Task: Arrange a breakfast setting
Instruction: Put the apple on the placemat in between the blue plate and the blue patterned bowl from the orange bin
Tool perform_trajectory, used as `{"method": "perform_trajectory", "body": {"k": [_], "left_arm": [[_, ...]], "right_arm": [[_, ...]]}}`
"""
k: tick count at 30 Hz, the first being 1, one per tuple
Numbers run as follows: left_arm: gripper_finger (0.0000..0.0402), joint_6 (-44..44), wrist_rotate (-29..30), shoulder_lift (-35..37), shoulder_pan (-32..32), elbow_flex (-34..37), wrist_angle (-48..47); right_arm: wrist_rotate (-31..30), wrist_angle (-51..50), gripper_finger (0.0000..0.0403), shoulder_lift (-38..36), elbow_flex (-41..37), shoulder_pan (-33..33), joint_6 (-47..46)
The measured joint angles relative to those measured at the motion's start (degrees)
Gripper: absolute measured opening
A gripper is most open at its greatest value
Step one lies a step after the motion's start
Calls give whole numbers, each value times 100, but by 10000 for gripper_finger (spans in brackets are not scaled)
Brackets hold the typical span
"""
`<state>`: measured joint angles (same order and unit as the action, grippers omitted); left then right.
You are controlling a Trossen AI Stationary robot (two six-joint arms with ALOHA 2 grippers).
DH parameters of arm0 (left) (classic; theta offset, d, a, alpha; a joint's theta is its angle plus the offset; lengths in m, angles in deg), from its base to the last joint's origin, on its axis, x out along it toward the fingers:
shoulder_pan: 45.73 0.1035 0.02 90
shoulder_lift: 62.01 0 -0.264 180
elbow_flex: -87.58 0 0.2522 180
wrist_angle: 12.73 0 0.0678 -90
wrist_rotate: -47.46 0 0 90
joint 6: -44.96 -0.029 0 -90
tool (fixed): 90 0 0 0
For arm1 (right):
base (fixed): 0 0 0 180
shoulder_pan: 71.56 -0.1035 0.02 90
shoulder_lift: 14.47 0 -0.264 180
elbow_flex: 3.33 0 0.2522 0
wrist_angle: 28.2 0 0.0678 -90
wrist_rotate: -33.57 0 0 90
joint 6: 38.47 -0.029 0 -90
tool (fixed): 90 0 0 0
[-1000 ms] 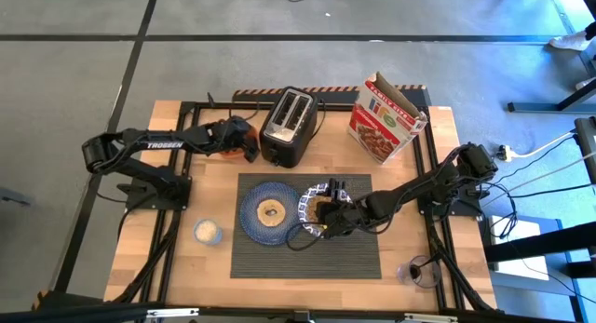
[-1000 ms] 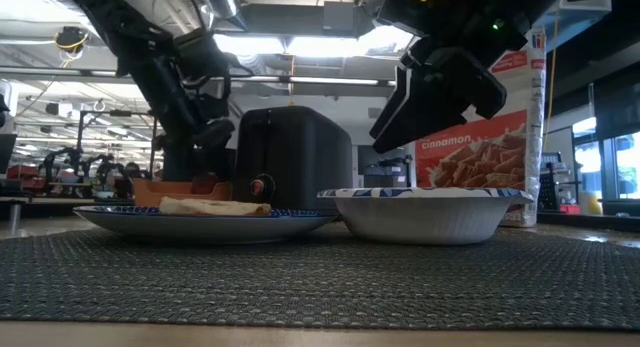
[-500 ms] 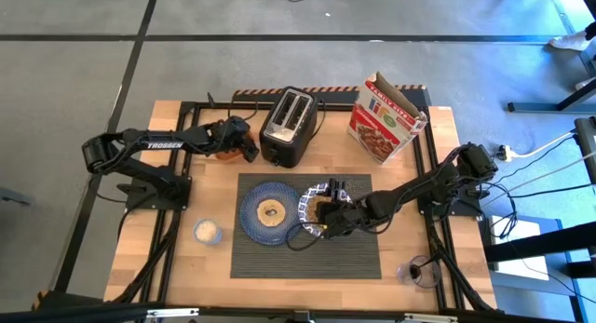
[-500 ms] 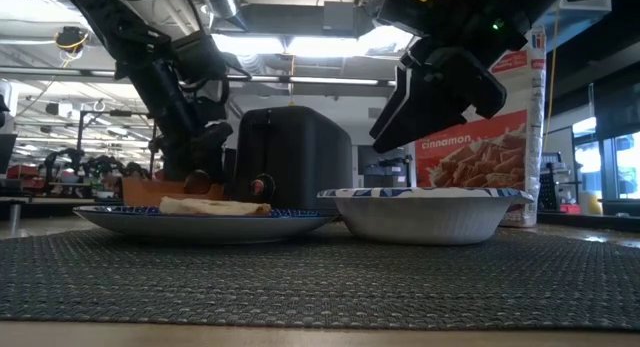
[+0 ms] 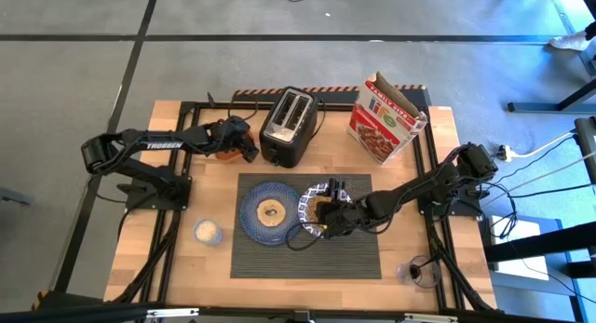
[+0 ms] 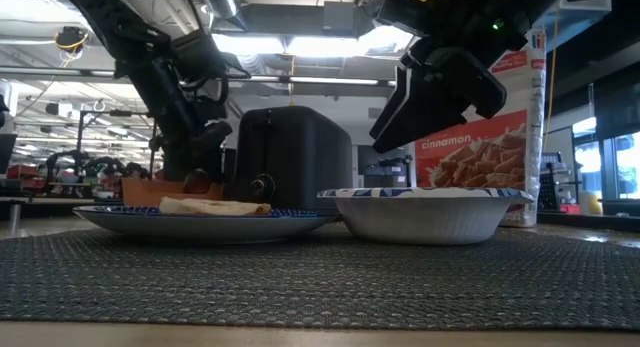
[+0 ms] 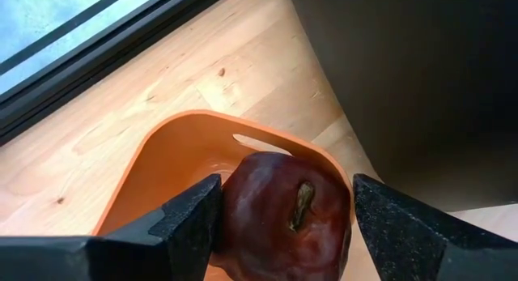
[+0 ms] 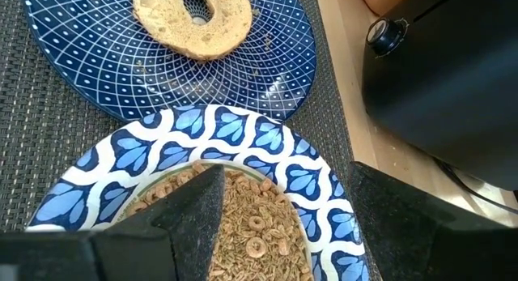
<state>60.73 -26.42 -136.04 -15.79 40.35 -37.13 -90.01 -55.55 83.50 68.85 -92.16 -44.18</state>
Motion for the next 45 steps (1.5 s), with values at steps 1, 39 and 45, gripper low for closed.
{"method": "perform_trajectory", "body": {"k": [1,39,45], "left_arm": [[260,-3,2,12,-7,0,-3],[228,67,-49,1821,-1106,-518,-1310],[227,213,-263,2122,-1612,-518,-1284]], "right_arm": [[0,0,255,0,0,0,0],[-15,-77,255,-51,-7,-113,9],[-333,-267,255,-444,0,-471,8]]}}
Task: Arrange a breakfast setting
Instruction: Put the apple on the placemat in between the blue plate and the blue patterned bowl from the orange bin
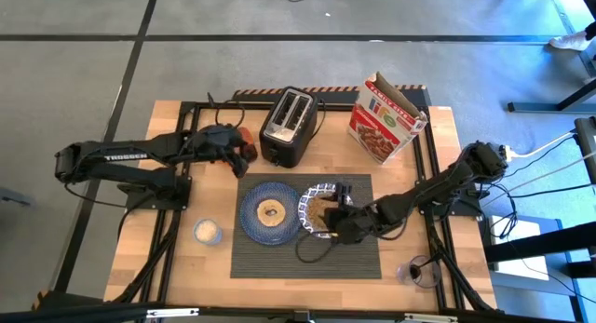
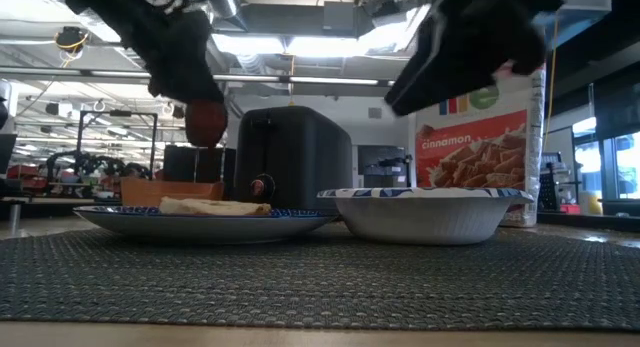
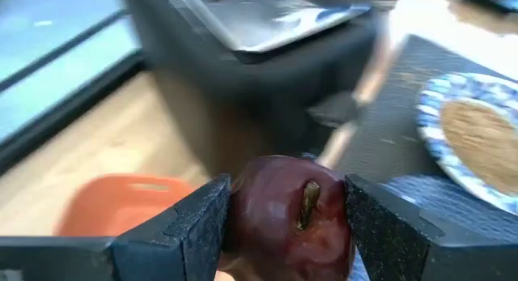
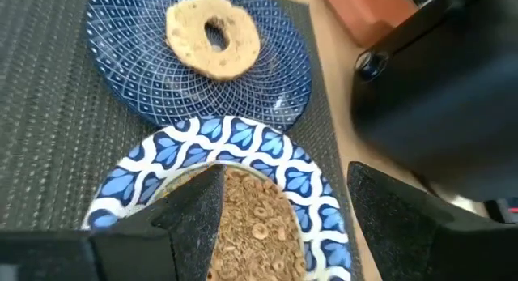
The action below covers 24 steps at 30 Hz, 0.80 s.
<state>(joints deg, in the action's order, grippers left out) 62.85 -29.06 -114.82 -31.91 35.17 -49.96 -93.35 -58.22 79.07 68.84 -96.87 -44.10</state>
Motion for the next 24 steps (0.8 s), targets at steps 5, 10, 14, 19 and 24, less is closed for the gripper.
{"method": "perform_trajectory", "body": {"k": [5,10,14,19,24], "left_arm": [[227,156,-252,102,-546,-2,124],[227,259,-256,-17,-1087,-7,627],[227,269,-249,-266,-1390,-7,1265],[227,158,-205,-891,-1501,-7,2152],[227,-46,-51,-1621,-1471,-7,3226]], "right_arm": [[-294,-275,255,-334,-2,-313,-176],[-611,-513,255,-446,-2,-576,-467],[-759,-692,255,-446,-2,-714,-721],[-760,-619,255,-444,-214,-746,-983],[-879,-618,255,-444,-513,-744,-1396]]}}
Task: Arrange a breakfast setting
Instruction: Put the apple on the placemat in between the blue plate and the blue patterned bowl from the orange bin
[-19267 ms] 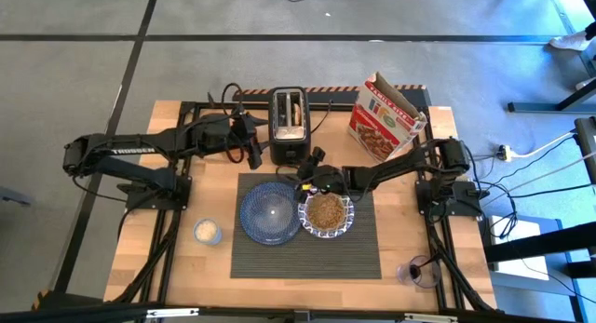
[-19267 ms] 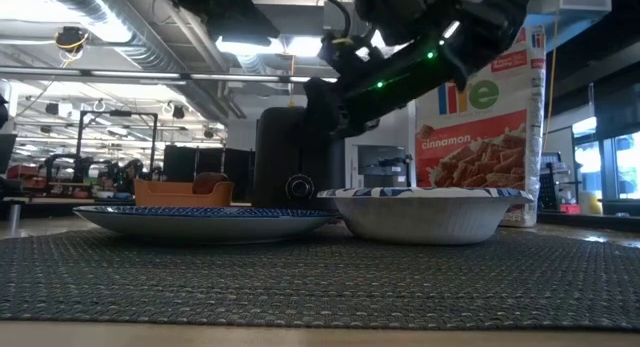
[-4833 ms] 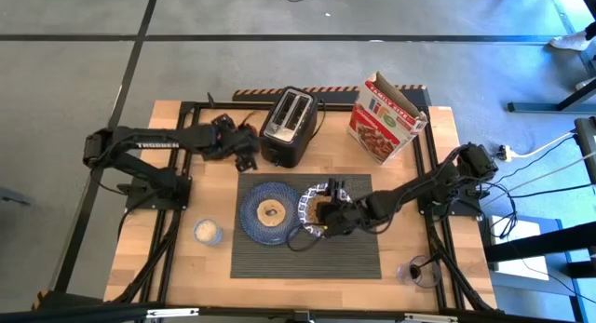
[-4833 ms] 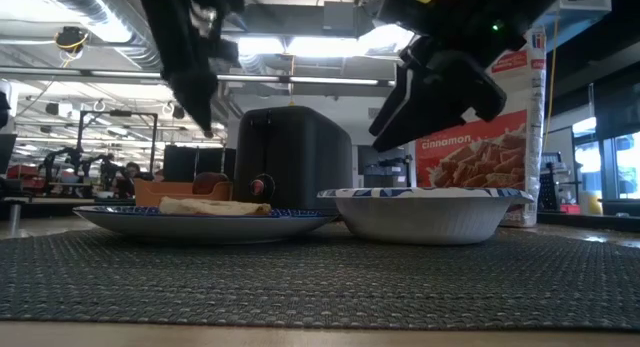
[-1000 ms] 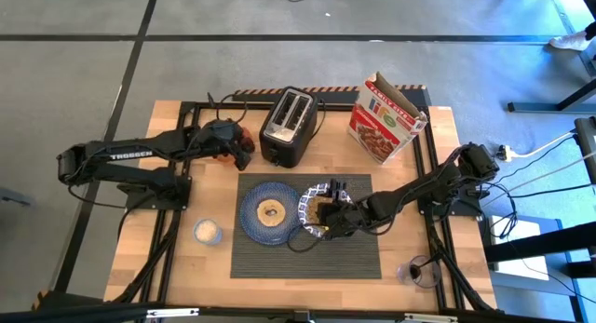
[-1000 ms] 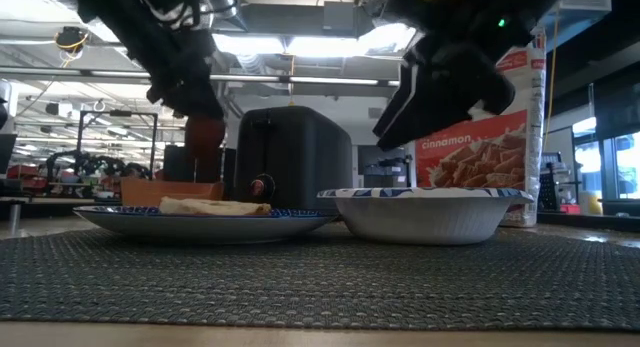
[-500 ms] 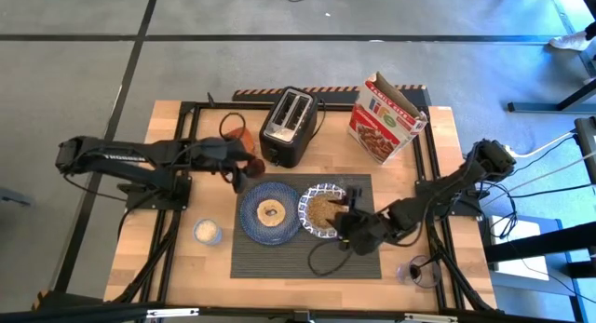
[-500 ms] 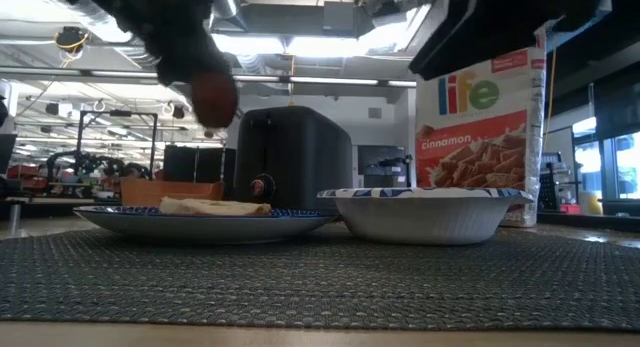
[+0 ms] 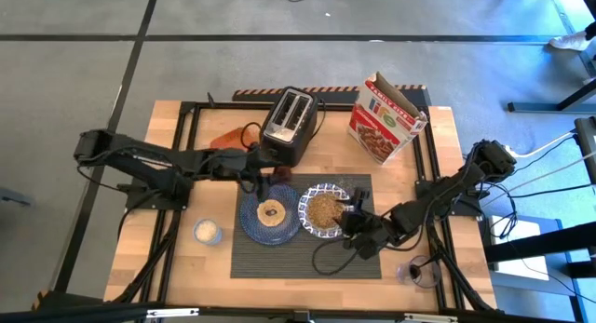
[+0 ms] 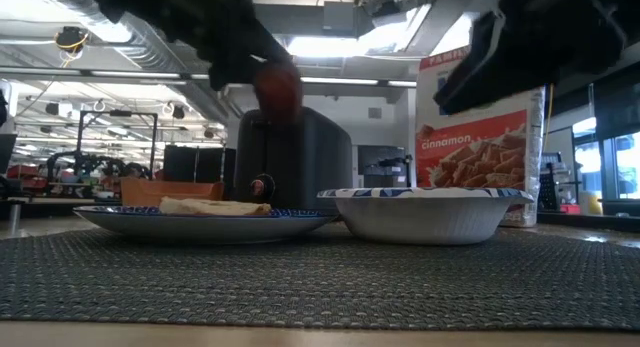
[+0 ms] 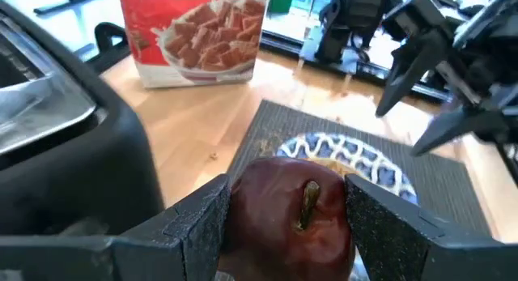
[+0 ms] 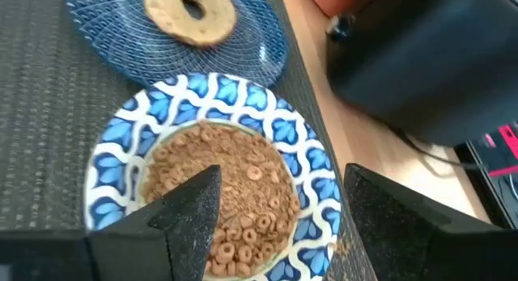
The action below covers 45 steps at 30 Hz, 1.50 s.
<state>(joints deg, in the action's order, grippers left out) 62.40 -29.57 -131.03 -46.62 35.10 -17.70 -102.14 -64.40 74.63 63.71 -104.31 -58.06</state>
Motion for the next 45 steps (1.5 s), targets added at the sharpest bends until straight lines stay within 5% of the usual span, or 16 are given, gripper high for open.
{"method": "perform_trajectory", "body": {"k": [19,45], "left_arm": [[227,459,-117,-2180,529,2,1802],[227,198,196,-2928,522,7,2192]], "right_arm": [[-185,-13,255,0,-243,0,-267],[-276,46,255,0,-240,15,-312]]}}
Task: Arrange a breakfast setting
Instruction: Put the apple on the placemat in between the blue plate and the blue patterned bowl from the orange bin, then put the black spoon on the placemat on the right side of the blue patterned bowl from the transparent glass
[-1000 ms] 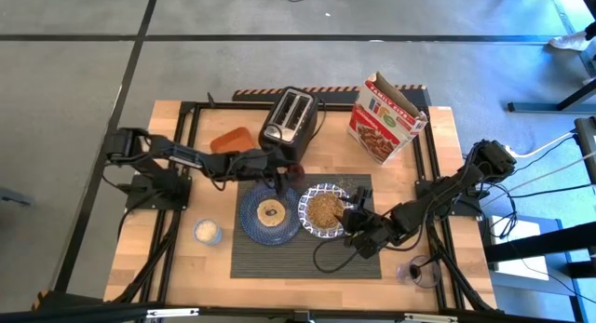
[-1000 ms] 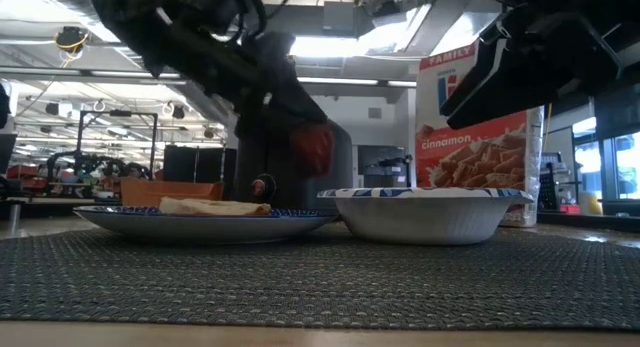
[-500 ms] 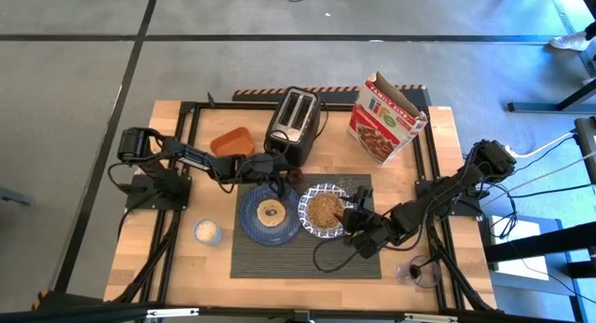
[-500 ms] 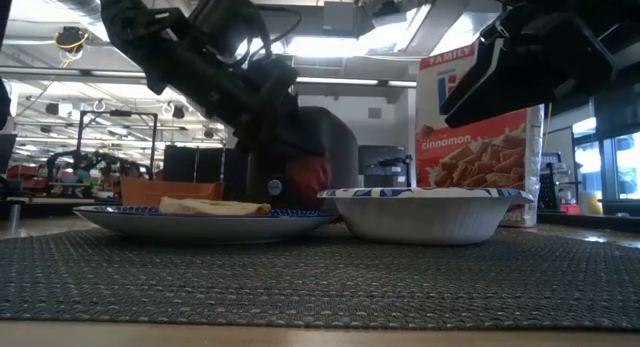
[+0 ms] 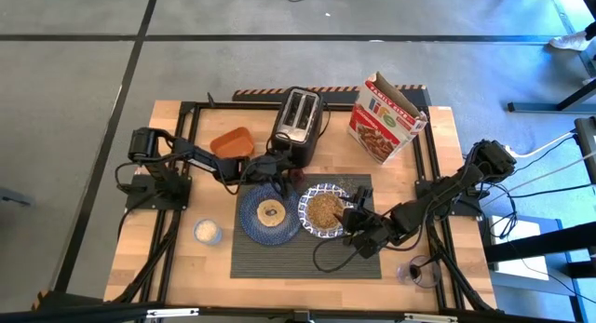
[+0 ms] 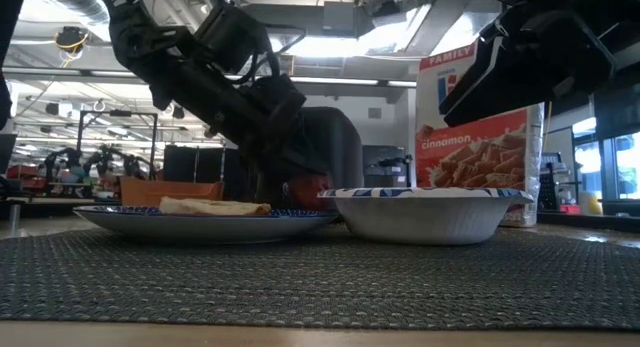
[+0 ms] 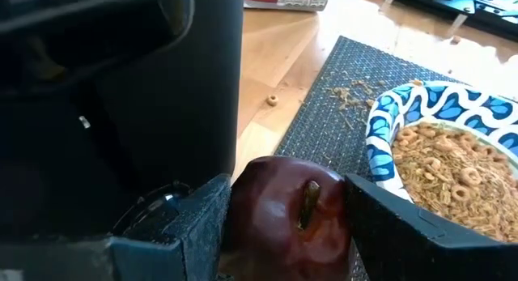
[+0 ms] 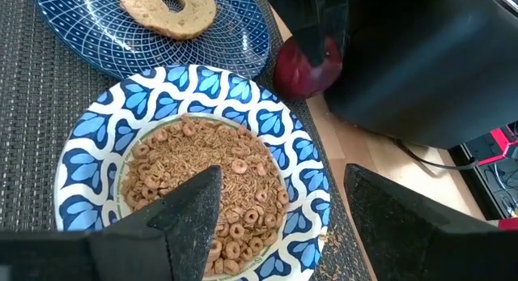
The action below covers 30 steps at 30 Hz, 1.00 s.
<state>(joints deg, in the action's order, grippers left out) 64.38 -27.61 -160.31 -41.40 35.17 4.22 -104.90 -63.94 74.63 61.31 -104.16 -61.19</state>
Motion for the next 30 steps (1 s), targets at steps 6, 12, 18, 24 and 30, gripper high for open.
{"method": "perform_trajectory", "body": {"k": [6,12,18,24,30], "left_arm": [[227,82,-4,0,-27,0,-1],[238,105,-23,0,-28,0,-10],[271,112,-70,0,-30,0,-31],[309,69,-143,0,-36,0,-46],[338,-94,-333,0,-36,0,-42]], "right_arm": [[1,-2,255,0,1,0,-7],[0,-1,255,0,1,0,-7],[0,101,255,0,2,0,0],[2,132,255,0,2,0,42],[2,133,255,0,2,0,44]]}}
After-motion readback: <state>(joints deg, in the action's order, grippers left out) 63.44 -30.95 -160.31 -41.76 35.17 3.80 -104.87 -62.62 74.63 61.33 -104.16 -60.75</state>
